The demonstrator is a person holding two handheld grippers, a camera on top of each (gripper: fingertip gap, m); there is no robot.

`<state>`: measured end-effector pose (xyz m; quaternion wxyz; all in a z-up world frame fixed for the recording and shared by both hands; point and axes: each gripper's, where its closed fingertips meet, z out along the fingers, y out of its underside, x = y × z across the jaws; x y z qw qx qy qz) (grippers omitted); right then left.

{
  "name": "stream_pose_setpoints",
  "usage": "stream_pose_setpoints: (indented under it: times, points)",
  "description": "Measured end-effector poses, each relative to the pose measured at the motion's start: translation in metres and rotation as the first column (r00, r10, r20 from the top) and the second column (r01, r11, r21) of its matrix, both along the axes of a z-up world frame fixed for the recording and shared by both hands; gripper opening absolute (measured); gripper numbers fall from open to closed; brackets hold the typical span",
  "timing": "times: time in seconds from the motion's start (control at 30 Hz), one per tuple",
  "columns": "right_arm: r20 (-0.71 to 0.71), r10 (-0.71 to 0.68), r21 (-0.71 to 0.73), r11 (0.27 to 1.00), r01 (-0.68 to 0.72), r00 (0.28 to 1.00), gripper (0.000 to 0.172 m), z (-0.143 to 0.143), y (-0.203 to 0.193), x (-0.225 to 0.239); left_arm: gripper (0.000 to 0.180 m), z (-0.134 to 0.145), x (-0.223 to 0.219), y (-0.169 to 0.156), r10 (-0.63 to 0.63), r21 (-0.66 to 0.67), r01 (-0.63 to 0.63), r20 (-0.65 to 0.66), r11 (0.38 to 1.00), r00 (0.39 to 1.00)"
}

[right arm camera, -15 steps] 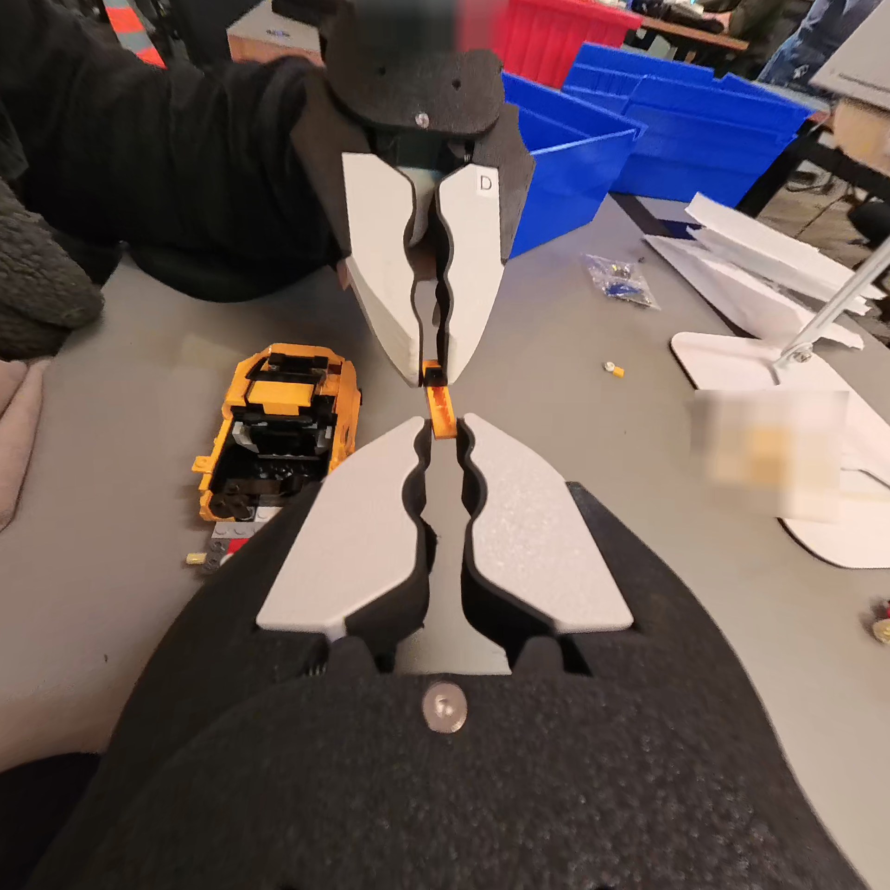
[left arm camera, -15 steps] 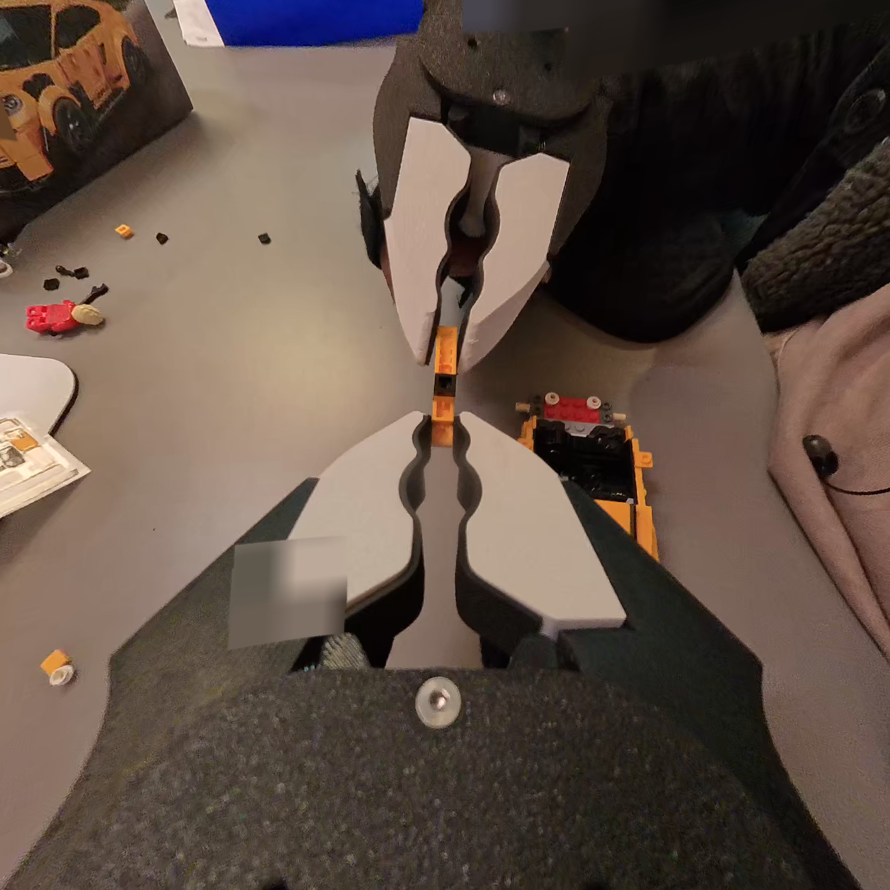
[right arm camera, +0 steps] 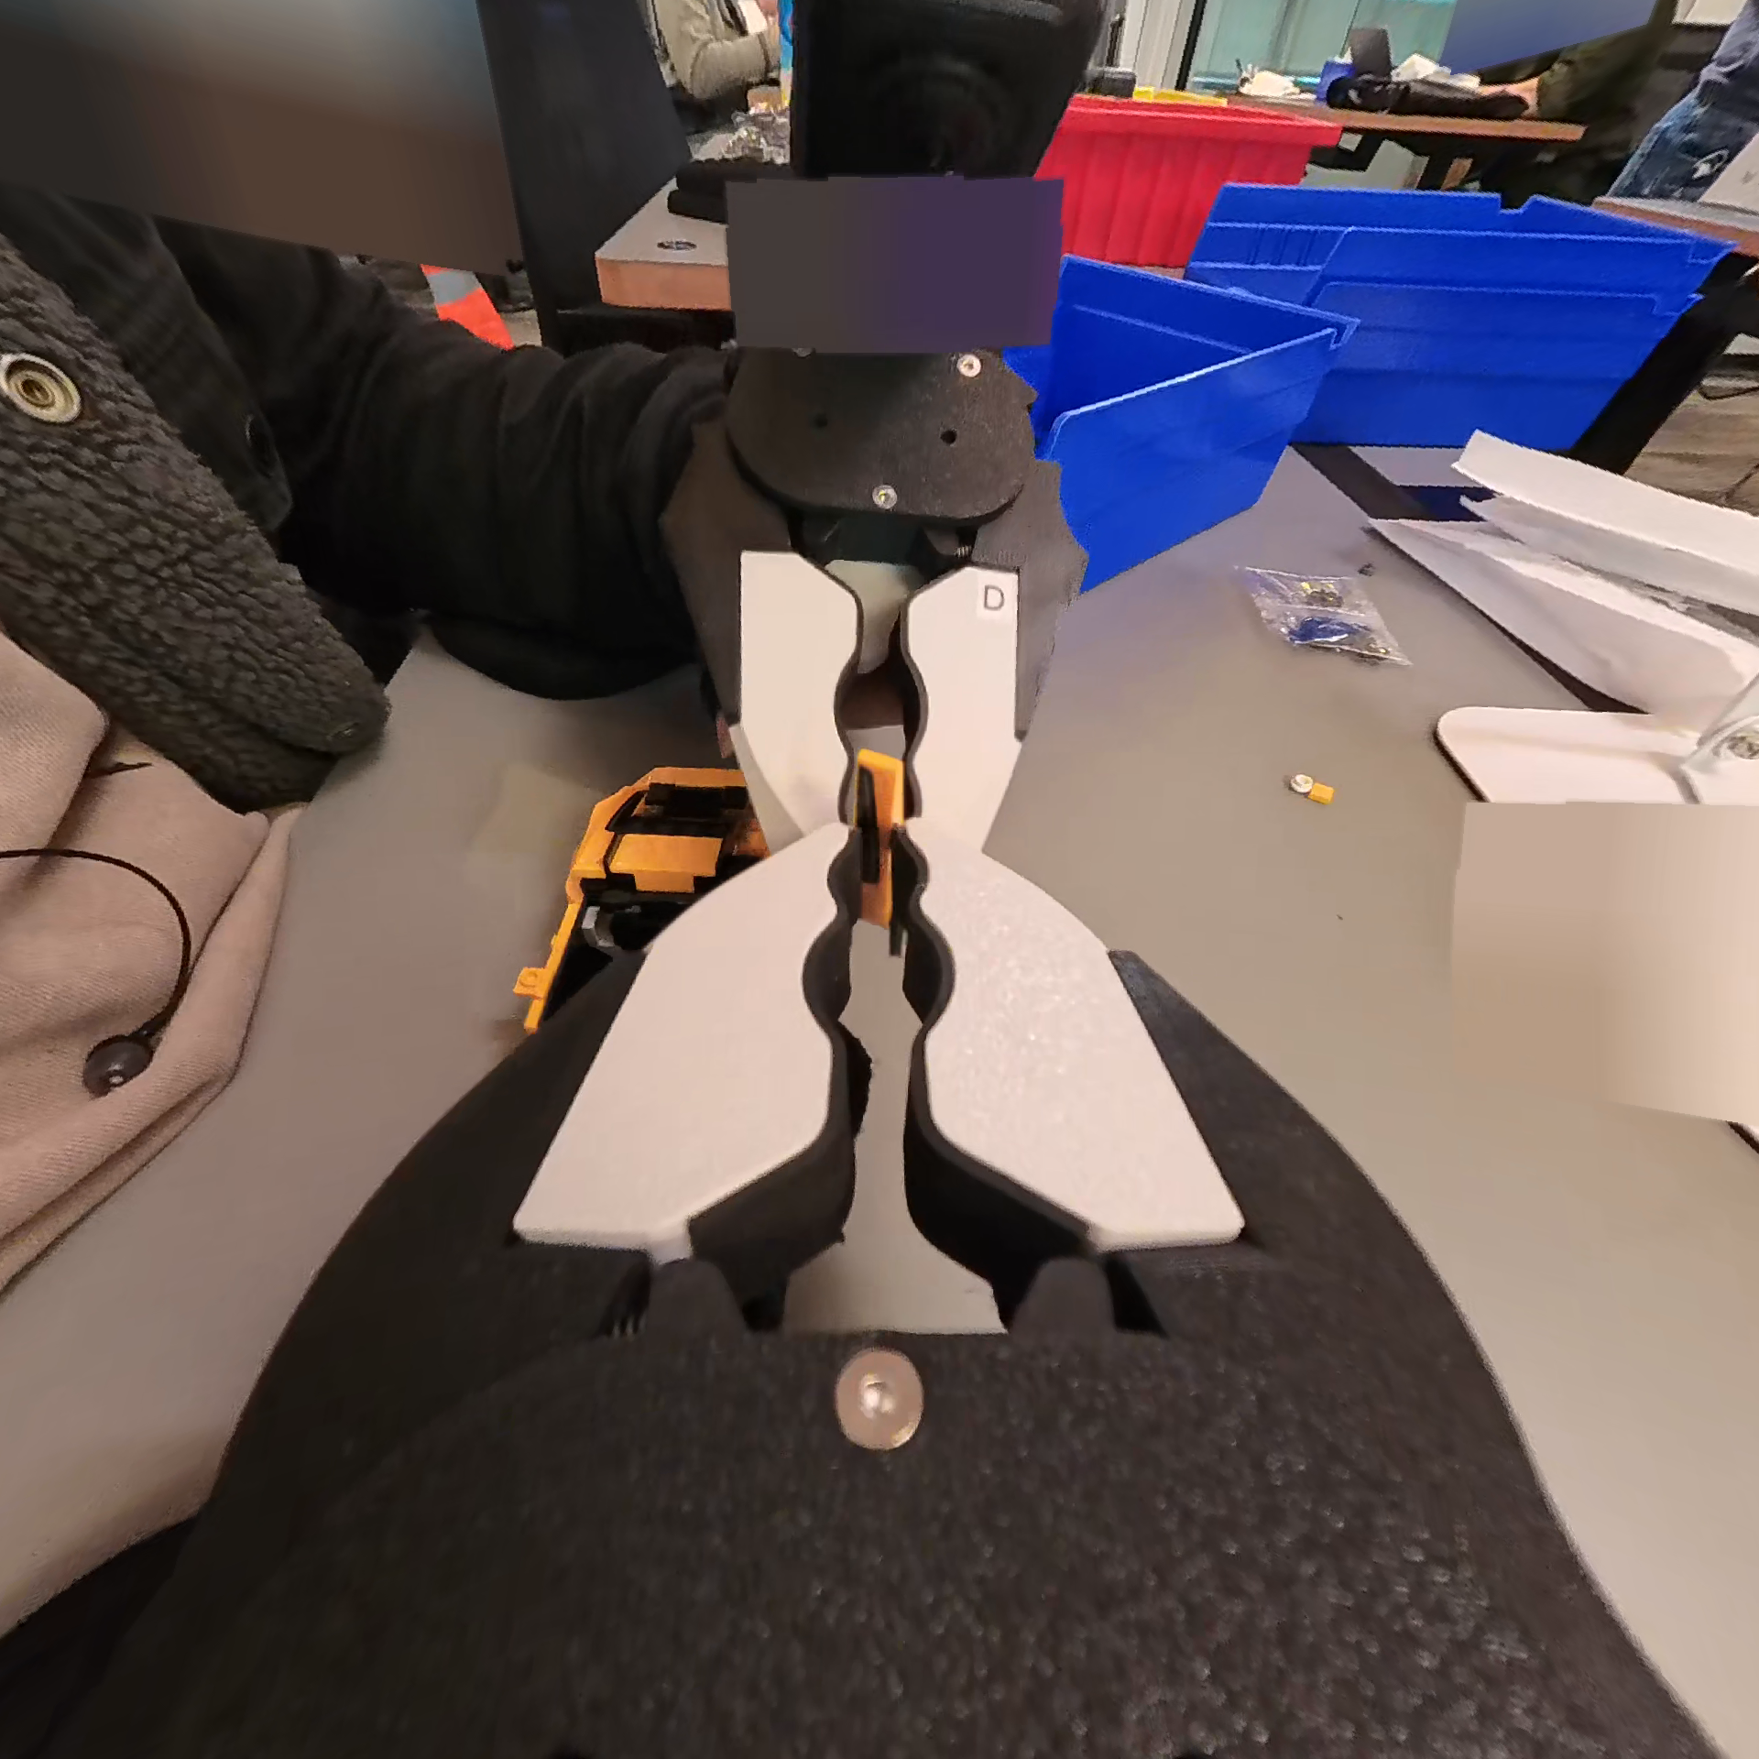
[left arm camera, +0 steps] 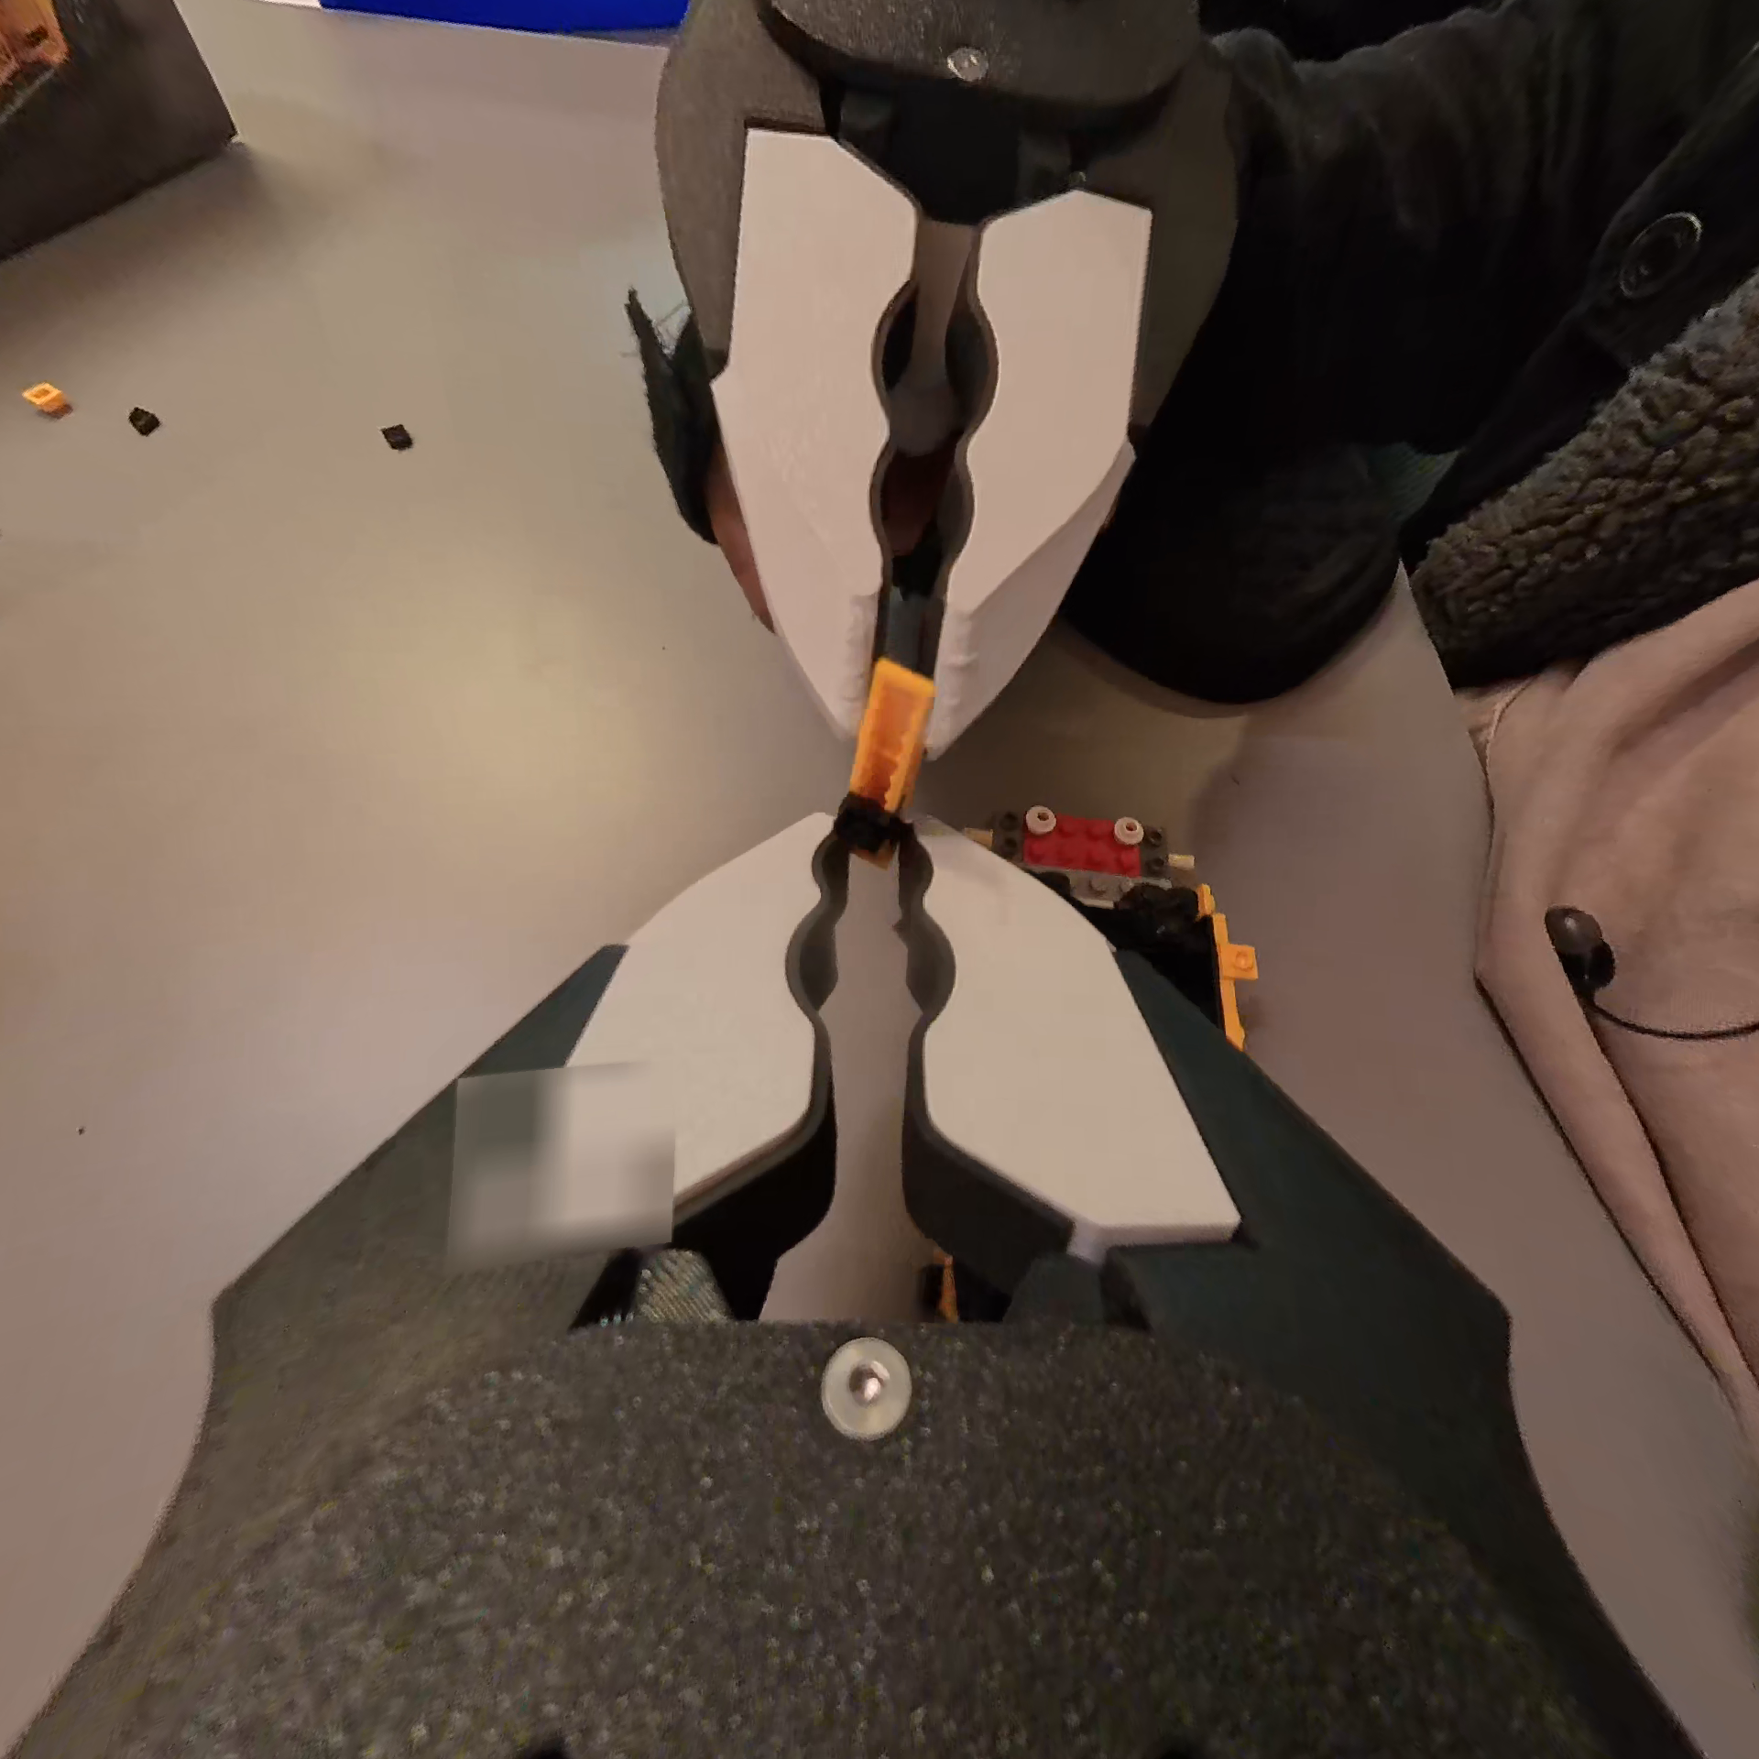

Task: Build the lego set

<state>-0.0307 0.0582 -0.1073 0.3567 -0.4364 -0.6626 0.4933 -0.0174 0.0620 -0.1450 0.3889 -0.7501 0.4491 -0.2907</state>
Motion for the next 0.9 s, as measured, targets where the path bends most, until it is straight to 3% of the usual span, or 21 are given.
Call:
stream_pose_setpoints:
  times: [0.17, 0.27, 0.63, 0.77, 0.9]
  points:
    - [-0.03, -0.042, -0.002, 0.999, 0.042, 0.999, 0.007, 0.005, 0.006, -0.002, 0.009, 0.006, 0.0, 0.007, 0.041, -0.005, -0.04, 0.056, 0.999, 0.998]
    - [-0.021, -0.051, 0.005, 0.999, 0.051, 0.998, 0.016, 0.003, 0.007, -0.003, 0.009, 0.014, 0.0, 0.009, 0.058, -0.002, -0.058, 0.112, 0.998, 0.992]
    - [0.01, -0.099, 0.003, 0.995, 0.098, 0.995, 0.007, 0.004, 0.011, -0.006, 0.01, 0.016, 0.0, 0.012, 0.074, 0.02, -0.076, 0.104, 0.997, 0.992]
    - [0.093, -0.107, 0.011, 0.994, 0.106, 0.99, 0.008, 0.0, 0.013, -0.007, 0.031, 0.014, -0.009, 0.006, 0.045, -0.011, -0.044, 0.059, 0.999, 0.997]
    - [0.277, -0.068, 0.082, 0.996, 0.048, 0.958, 0.008, -0.011, 0.0, -0.013, 0.03, 0.029, -0.026, -0.004, 0.016, 0.034, -0.018, 0.058, 0.999, 0.998]
